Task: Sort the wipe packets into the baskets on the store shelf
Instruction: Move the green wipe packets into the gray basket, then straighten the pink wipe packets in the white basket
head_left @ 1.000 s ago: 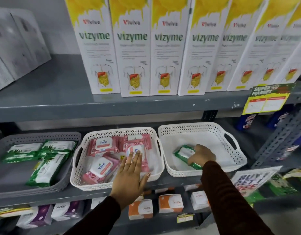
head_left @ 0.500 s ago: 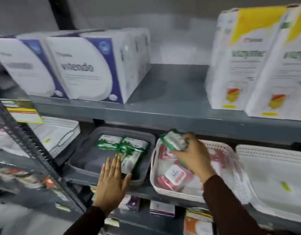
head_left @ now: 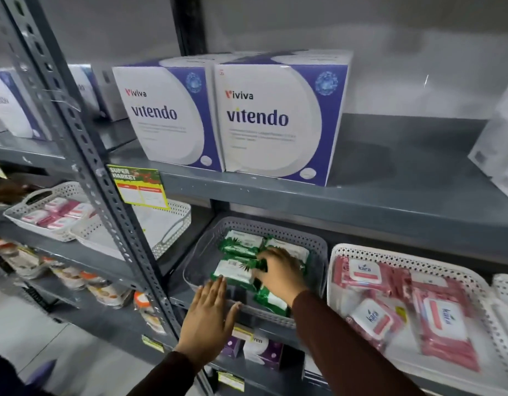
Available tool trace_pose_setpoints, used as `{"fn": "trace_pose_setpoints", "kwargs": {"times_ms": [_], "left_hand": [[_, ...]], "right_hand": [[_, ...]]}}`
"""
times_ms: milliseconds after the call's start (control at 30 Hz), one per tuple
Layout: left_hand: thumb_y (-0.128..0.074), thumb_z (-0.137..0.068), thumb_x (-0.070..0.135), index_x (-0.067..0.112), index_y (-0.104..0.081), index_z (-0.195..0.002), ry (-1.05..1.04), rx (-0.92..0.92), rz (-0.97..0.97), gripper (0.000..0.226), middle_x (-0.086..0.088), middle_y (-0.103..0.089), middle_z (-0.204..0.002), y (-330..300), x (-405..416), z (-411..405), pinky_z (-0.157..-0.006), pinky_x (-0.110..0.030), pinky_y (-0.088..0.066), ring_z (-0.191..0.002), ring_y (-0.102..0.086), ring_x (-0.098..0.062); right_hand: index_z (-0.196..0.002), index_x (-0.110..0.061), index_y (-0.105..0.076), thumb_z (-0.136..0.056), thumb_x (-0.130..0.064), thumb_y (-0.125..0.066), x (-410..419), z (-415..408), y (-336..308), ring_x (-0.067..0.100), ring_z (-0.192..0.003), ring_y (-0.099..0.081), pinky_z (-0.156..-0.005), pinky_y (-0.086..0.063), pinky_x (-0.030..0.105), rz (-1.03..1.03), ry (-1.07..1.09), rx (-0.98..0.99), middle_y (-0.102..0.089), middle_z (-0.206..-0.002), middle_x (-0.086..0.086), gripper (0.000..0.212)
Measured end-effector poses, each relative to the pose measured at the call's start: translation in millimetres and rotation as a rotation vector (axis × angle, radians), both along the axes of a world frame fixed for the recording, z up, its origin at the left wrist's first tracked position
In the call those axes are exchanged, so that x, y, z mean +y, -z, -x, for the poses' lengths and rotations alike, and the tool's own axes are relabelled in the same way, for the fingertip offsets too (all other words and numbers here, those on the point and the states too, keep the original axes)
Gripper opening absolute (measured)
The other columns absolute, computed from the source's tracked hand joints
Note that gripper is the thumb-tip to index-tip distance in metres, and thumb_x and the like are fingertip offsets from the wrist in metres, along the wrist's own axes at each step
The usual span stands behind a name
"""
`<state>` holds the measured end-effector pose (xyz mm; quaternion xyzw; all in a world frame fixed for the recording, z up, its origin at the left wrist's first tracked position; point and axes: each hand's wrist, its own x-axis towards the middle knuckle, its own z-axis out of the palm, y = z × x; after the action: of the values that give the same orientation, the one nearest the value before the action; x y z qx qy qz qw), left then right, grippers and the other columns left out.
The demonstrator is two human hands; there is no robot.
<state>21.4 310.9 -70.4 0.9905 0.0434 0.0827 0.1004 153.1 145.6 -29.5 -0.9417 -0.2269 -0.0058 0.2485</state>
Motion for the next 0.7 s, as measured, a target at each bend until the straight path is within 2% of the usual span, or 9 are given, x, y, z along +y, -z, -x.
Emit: {"fn": "trace_pose_setpoints", "kwargs": {"times_ms": [100,200,300,333,400,467,533,633,700], "left_hand": [[-0.012,-0.096,0.062,0.013,-0.013,-0.153,0.024,-0.022,0.032,0.075,-0.006,-0.017,-0.161,-5,-15,-5,-0.119,-0.030,0.005,-0.149,-0.007,-0.020],[-0.020,-0.100,0.056,0.016,-0.019,-0.152,0.159,-0.048,0.114,0.067,-0.004,-0.022,-0.160,-11,-52,-17,-0.119,-0.029,0.002,-0.148,-0.010,-0.018],[-0.036,-0.101,0.045,0.017,-0.033,-0.148,0.310,-0.092,0.211,0.054,-0.002,-0.035,-0.155,-18,-109,-32,-0.121,-0.033,-0.016,-0.145,-0.024,-0.023],[-0.043,-0.101,0.040,0.018,-0.041,-0.144,0.352,-0.098,0.246,0.048,-0.002,-0.045,-0.149,-21,-129,-36,-0.116,-0.033,-0.029,-0.139,-0.036,-0.025],[-0.051,-0.097,0.031,0.020,-0.060,-0.123,0.424,-0.079,0.299,0.030,-0.003,-0.068,-0.121,-27,-167,-43,-0.087,-0.029,-0.051,-0.110,-0.062,-0.025],[-0.052,-0.094,0.029,0.019,-0.066,-0.095,0.447,-0.035,0.286,0.017,-0.004,-0.073,-0.088,-34,-208,-49,-0.063,-0.031,-0.048,-0.081,-0.067,-0.027],[-0.050,-0.093,0.037,0.018,-0.066,-0.093,0.410,-0.038,0.160,0.025,-0.003,-0.073,-0.093,-36,-236,-58,-0.073,-0.033,-0.048,-0.087,-0.066,-0.025],[-0.050,-0.087,0.058,0.021,-0.061,-0.117,0.318,0.052,0.000,0.049,-0.002,-0.065,-0.121,-33,-268,-68,-0.094,-0.038,-0.044,-0.112,-0.058,-0.025],[-0.053,-0.084,0.060,0.017,-0.056,-0.123,0.305,0.145,-0.020,0.058,-0.006,-0.062,-0.124,-29,-279,-73,-0.094,-0.039,-0.047,-0.111,-0.058,-0.027]], "right_hand": [[-0.112,-0.018,-0.070,-0.088,-0.032,-0.069,-44,15,1,0.022,-0.100,-0.067,-0.086,-0.055,0.038,-0.291,0.127,-0.068,-0.072,-0.111,0.004,0.028],[-0.103,-0.017,-0.071,-0.089,-0.015,-0.068,-114,33,5,0.020,-0.082,-0.068,-0.075,-0.057,0.036,-0.451,0.289,-0.102,-0.074,-0.093,0.004,0.014],[-0.098,-0.021,-0.072,-0.088,-0.009,-0.068,-194,49,8,0.017,-0.074,-0.070,-0.068,-0.060,0.036,-0.487,0.489,-0.027,-0.075,-0.095,0.000,0.016],[-0.097,-0.020,-0.073,-0.086,-0.007,-0.070,-220,54,10,0.015,-0.071,-0.069,-0.067,-0.059,0.030,-0.480,0.563,-0.004,-0.076,-0.095,0.002,0.017],[-0.098,-0.016,-0.074,-0.083,0.000,-0.067,-268,62,14,0.016,-0.066,-0.066,-0.063,-0.050,0.018,-0.416,0.714,0.002,-0.077,-0.097,0.008,0.023],[-0.100,-0.011,-0.075,-0.082,0.006,-0.062,-314,69,16,0.026,-0.078,-0.069,-0.070,-0.048,0.023,-0.364,0.820,-0.001,-0.076,-0.101,0.013,0.028],[-0.100,-0.009,-0.075,-0.082,0.008,-0.063,-341,70,16,0.026,-0.089,-0.070,-0.075,-0.048,0.027,-0.375,0.832,0.011,-0.076,-0.104,0.013,0.028],[-0.102,-0.019,-0.071,-0.080,0.003,-0.074,-359,67,12,0.021,-0.099,-0.070,-0.078,-0.054,0.029,-0.437,0.653,0.148,-0.072,-0.106,0.003,0.031],[-0.121,-0.023,-0.066,-0.073,-0.003,-0.083,-362,62,12,0.013,-0.110,-0.061,-0.093,-0.052,0.028,-0.354,0.464,0.202,-0.060,-0.121,-0.005,0.054]]}}
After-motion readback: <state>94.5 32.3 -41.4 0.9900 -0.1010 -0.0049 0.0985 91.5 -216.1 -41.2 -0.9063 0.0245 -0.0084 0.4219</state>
